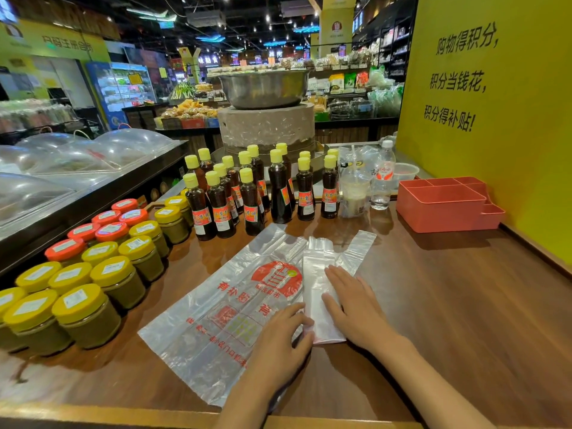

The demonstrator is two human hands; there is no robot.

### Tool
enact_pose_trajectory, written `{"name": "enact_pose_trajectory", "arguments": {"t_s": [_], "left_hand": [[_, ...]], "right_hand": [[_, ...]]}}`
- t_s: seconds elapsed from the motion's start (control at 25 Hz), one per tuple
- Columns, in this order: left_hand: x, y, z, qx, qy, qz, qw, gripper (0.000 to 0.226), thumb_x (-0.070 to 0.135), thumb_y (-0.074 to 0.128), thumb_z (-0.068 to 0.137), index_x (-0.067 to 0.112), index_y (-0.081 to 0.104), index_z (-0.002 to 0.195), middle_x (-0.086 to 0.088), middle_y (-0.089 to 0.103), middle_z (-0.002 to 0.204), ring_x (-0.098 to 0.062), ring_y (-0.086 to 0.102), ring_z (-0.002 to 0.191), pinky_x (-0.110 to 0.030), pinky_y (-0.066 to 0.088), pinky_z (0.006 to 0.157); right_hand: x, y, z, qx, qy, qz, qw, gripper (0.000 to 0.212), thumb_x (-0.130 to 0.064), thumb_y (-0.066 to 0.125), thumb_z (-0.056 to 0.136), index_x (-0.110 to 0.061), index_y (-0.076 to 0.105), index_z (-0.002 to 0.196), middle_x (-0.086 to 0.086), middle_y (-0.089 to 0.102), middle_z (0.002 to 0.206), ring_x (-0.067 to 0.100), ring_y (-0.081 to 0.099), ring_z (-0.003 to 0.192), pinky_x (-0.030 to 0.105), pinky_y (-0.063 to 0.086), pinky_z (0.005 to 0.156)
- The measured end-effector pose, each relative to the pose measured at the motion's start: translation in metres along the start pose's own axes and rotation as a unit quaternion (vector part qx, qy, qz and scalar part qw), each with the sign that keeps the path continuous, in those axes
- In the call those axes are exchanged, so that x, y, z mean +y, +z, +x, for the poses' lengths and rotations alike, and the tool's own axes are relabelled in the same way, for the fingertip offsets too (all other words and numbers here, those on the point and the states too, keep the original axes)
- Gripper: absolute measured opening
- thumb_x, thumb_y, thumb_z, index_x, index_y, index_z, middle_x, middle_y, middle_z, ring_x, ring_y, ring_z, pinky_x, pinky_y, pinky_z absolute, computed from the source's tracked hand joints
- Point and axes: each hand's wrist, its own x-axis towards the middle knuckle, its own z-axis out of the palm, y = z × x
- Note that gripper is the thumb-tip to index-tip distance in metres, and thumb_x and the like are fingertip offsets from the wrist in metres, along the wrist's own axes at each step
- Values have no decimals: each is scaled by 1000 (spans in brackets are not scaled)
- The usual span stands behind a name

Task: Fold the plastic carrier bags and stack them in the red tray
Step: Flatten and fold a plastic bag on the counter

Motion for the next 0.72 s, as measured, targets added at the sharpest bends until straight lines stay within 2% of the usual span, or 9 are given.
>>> {"name": "enact_pose_trajectory", "arguments": {"t_s": [0.12,0.2,0.32,0.44,0.48,0.52,0.6,0.64,0.72], "left_hand": [[-1,2,2,-9,2,15,1000,19,48,55,95,35,64,106,30,32,147,10,31,133,-21,31,108],[2,0,1,-23,9,24,999,24,49,53,95,32,62,110,28,37,145,7,33,134,-22,32,110],[8,-7,3,-53,27,60,996,38,53,46,93,28,56,119,18,57,122,-2,50,113,-30,44,98],[21,-26,25,-132,16,157,979,30,53,56,91,32,52,112,12,55,110,-9,50,96,-27,45,84],[24,-31,35,-160,14,185,970,36,54,59,89,34,51,117,10,55,118,-11,50,101,-26,44,88],[23,-32,45,-191,17,208,959,51,56,61,87,34,48,131,8,50,137,-15,49,118,-29,42,100],[16,-31,59,-257,28,226,939,81,59,57,88,31,23,156,8,17,165,-17,18,151,-37,17,122],[11,-30,63,-284,33,225,932,87,61,54,89,32,12,159,10,5,167,-13,5,153,-38,7,124],[-3,-28,66,-309,29,210,927,90,69,48,88,37,1,158,15,-5,166,-9,-2,153,-40,4,125]], "right_hand": [[2,-12,-27,-49,-31,-3,998,61,-48,29,106,-28,12,161,-15,6,167,-1,-1,152,34,-6,125],[6,-12,-36,-99,-23,-33,994,62,-50,26,106,-26,10,161,-13,3,168,-1,-3,152,36,-5,125],[7,-9,-37,-117,-12,-55,992,64,-51,21,106,-24,7,162,-11,-1,168,1,-4,152,36,-6,125],[4,-9,-37,-137,-3,-76,988,64,-51,15,106,-24,0,162,-10,-10,167,4,-10,152,39,-8,124],[3,-10,-37,-145,-1,-81,986,64,-51,15,106,-24,-2,161,-10,-11,167,5,-12,152,40,-9,124],[2,-10,-37,-153,0,-83,985,64,-50,14,106,-23,-3,161,-10,-12,167,5,-12,152,40,-9,124],[3,-11,-35,-164,0,-89,982,64,-50,14,106,-23,-5,161,-10,-14,167,6,-14,152,41,-9,124],[4,-11,-34,-170,0,-90,981,64,-51,13,106,-24,-6,161,-10,-15,166,5,-15,152,42,-10,124],[7,-11,-33,-179,-4,-89,980,65,-53,13,105,-25,-7,160,-12,-16,166,5,-16,151,42,-11,124]]}}
